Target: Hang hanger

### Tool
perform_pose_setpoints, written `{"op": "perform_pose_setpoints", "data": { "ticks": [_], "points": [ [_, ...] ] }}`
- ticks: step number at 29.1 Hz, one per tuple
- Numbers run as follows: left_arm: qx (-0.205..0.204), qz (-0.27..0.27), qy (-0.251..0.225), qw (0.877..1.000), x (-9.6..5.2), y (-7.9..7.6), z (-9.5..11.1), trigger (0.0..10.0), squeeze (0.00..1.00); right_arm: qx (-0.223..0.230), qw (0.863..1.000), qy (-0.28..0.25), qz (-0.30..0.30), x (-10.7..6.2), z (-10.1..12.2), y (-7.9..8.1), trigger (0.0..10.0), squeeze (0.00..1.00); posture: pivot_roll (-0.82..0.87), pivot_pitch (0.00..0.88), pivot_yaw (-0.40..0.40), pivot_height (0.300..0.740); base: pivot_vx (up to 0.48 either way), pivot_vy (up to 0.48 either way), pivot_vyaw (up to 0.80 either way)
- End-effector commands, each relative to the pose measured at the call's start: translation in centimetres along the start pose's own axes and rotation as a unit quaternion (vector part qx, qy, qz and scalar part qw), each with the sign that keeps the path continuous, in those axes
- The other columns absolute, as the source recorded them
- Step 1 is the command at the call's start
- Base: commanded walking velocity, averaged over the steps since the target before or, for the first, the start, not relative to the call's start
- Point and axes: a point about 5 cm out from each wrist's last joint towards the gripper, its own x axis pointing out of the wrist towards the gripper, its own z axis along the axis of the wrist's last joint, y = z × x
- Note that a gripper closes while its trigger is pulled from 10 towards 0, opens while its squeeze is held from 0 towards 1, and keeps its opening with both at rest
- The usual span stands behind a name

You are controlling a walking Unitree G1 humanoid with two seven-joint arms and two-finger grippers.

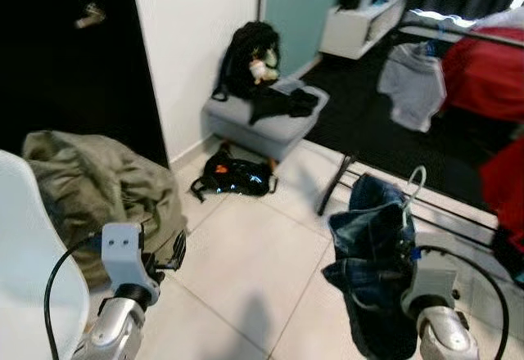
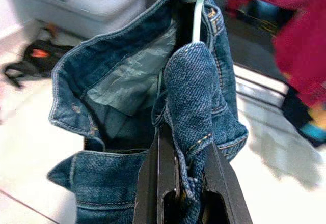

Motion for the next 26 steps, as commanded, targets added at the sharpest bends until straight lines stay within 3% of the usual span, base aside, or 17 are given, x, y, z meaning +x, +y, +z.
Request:
{"op": "perform_pose_setpoints", "data": {
  "ticks": [1, 18, 26],
  "points": [
    [-0.007, -0.01, 0.008, 1.0, 0.04, -0.27, -0.23, 10.0, 0.0, 0.002, 1.0, -0.017, -0.004, 0.05, 0.63, -0.13, 10.0, 0.0, -0.05, 0.062, -0.025, 0.74, 0.0, 0.0, -0.77],
    [-0.01, -0.028, 0.011, 0.999, 0.43, -0.54, -0.19, 10.0, 0.0, 0.005, 1.0, -0.022, -0.011, 0.31, 0.67, -0.39, 10.0, 0.0, -0.05, 0.059, -0.022, 0.74, 0.0, 0.0, -0.78],
    [-0.009, -0.041, 0.01, 0.999, 0.44, -0.61, -0.22, 10.0, 0.0, 0.011, 0.999, -0.035, -0.014, 0.26, 0.88, -0.44, 10.0, 0.0, -0.05, 0.051, -0.018, 0.74, 0.344, 0.0, 0.0]
  ]
}}
